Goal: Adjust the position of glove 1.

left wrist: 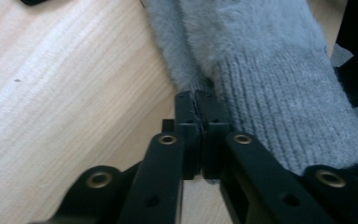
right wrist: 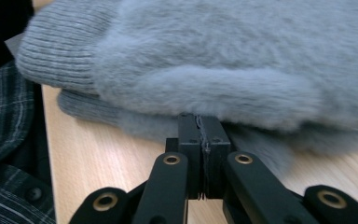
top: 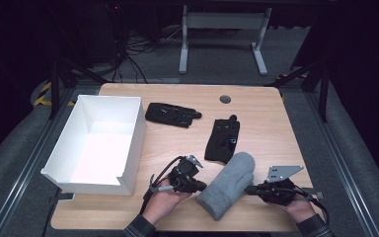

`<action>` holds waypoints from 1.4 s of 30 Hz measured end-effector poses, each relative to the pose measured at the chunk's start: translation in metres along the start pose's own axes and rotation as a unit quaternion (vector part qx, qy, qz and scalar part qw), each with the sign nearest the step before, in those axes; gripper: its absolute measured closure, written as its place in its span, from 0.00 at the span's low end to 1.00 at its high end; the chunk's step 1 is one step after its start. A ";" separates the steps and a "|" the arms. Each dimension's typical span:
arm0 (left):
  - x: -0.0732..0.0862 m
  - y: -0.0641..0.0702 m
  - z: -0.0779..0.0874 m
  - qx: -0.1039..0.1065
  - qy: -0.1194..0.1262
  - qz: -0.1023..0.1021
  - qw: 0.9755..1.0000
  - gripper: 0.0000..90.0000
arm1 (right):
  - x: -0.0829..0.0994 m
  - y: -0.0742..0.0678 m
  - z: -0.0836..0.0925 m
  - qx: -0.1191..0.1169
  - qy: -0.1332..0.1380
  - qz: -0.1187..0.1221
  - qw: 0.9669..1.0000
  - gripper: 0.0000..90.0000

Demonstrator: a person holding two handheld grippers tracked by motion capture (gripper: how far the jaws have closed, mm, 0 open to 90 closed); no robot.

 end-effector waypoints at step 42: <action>-0.073 0.004 -0.077 -0.005 0.000 -0.053 0.999 0.14 | 0.027 0.078 0.009 0.164 -0.022 -0.068 0.984 0.25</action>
Point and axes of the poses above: each handheld gripper's, and its own axes: z roughly backward along the jaws, x roughly out of its underside, y roughly to its right, the point moved 4 cm from there along -z, roughly forward along the jaws, and after that the axes turned 3 degrees about -x, right-handed, at the moved point
